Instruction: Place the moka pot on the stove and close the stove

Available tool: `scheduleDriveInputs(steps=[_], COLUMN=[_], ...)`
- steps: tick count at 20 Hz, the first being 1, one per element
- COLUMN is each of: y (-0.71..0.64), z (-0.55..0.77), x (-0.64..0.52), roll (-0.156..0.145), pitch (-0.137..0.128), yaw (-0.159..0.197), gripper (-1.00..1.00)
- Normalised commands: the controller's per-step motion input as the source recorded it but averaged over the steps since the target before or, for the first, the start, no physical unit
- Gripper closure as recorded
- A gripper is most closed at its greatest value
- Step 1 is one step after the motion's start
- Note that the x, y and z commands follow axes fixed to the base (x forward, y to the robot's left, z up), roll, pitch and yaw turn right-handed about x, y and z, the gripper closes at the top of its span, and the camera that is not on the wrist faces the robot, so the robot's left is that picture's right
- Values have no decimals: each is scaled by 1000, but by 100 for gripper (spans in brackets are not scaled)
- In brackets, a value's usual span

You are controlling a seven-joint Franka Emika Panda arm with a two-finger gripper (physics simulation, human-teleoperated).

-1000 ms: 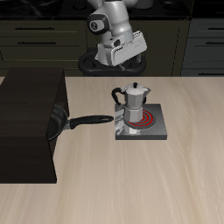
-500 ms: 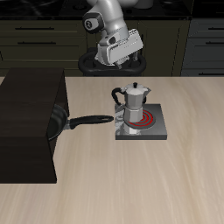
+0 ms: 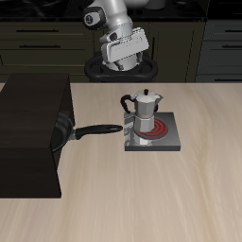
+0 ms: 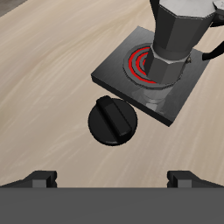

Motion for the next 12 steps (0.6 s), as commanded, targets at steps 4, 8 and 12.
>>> scheduleDriveInputs(steps=[4,8,12], y=[-32,-21,-123], z=[82,11,8], x=[192,243,361], roll=[-19,-24,-32], pitch=[-9,15,16], yaw=[-24,37,-33], gripper=[-100,-100,-100])
